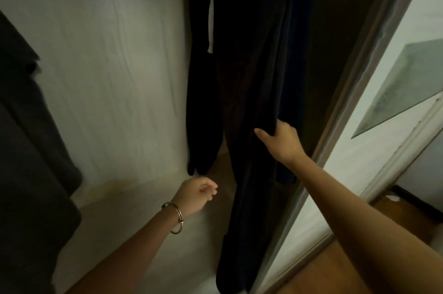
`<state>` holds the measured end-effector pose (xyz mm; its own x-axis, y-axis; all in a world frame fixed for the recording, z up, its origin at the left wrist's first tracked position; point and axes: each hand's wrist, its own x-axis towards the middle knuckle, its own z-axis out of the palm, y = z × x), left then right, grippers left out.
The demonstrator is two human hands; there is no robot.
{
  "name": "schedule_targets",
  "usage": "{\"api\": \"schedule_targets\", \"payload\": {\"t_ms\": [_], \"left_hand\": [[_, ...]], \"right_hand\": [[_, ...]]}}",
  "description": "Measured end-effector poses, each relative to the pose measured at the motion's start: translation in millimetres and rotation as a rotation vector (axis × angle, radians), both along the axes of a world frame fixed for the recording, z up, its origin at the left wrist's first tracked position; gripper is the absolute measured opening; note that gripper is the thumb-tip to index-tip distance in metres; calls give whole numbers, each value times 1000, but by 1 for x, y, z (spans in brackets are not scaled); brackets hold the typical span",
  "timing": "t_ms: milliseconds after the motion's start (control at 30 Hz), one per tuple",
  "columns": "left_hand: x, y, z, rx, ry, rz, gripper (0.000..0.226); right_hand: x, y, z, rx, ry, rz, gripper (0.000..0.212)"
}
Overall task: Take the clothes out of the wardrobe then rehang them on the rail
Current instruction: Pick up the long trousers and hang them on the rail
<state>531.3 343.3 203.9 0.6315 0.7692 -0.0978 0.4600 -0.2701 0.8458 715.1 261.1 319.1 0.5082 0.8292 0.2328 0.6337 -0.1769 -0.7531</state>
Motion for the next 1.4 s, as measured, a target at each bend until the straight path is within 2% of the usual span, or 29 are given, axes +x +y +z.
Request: {"api": "schedule_targets", "payload": {"t_ms": [67, 100, 200, 267, 333, 433, 467, 567, 633, 700, 800, 900, 1033, 1233, 1400], "left_hand": [[-4, 0, -5, -9, -1, 60, 15], [-2, 1, -3, -3, 13, 62, 19], [21, -1, 10, -121, 4, -18, 84], [51, -3, 18, -179, -9, -8, 100], [81, 4, 17, -135, 13, 63, 89], [112, 22, 16, -17, 216, 178, 52], [120, 29, 18, -13, 223, 217, 44], [133, 48, 31, -5, 1, 324, 27], [136, 54, 33, 49, -153, 390, 33], [137, 54, 24, 72, -215, 420, 34], [135, 48, -2, 86, -69, 341, 15], [129, 46, -16, 100, 80, 313, 32], [109, 34, -23, 112, 220, 320, 30], [57, -2, -37, -47, 156, 341, 25], [5, -45, -55, -77, 238, 258, 24]], "right_hand": [[3, 8, -15, -44, 5, -34, 37], [5, 15, -18, -42, 20, -41, 36], [9, 40, -15, -29, 107, -24, 35], [10, 53, -11, -25, 194, 31, 35], [12, 60, -9, -33, 226, 91, 34], [21, 68, -8, -22, 263, 165, 32], [25, 71, -5, -7, 281, 175, 30], [31, 83, 7, 83, 348, 169, 25], [32, 89, 11, 142, 392, 151, 24], [32, 91, 5, 174, 367, 149, 27], [33, 89, -18, 116, 309, 142, 32], [36, 87, -37, 60, 343, 88, 35], [42, 82, -57, -77, 456, 58, 40], [44, 55, -96, -282, 540, 17, 41], [31, 12, -135, -403, 553, 57, 52]]}}
